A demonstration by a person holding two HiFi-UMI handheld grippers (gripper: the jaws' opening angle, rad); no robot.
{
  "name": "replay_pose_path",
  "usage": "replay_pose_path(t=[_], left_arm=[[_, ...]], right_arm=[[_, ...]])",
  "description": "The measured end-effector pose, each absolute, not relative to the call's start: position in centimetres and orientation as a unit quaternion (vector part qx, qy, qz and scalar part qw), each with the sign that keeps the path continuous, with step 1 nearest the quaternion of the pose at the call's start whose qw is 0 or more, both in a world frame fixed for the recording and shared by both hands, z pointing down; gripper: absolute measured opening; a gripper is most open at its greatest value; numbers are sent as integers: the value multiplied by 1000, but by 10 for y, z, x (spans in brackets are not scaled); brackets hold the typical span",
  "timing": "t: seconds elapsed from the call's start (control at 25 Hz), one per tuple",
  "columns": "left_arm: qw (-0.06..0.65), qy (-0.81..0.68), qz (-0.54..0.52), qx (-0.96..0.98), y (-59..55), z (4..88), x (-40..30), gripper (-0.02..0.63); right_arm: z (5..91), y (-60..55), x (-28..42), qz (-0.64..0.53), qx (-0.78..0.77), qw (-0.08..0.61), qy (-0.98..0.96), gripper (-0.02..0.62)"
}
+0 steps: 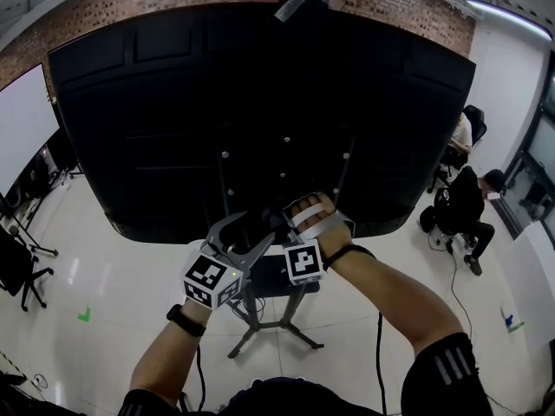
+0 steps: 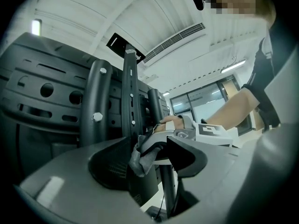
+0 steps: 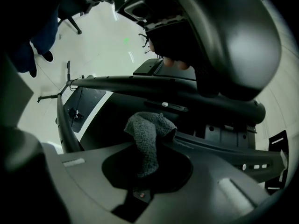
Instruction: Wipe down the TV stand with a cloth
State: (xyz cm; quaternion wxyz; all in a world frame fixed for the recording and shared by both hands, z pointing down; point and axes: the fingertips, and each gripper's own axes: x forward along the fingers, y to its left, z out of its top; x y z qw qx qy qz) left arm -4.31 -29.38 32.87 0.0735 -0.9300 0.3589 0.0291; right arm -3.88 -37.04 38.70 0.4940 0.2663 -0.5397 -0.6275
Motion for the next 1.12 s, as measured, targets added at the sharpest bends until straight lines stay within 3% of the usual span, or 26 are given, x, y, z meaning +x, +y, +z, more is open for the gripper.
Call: replay_pose_path(t=[0.24, 0.64, 1.12], left_arm=[[61, 368, 19, -928, -297, 346, -45, 262], [73, 364, 37, -928, -285, 333, -38, 262], [129, 330, 67, -933, -274, 280, 18, 305]], right_arm=[[422, -374, -23, -606, 239, 544, -530, 38], [376, -325, -12, -532, 299, 443, -656, 40], [259, -312, 65, -470, 409, 314, -716, 40]])
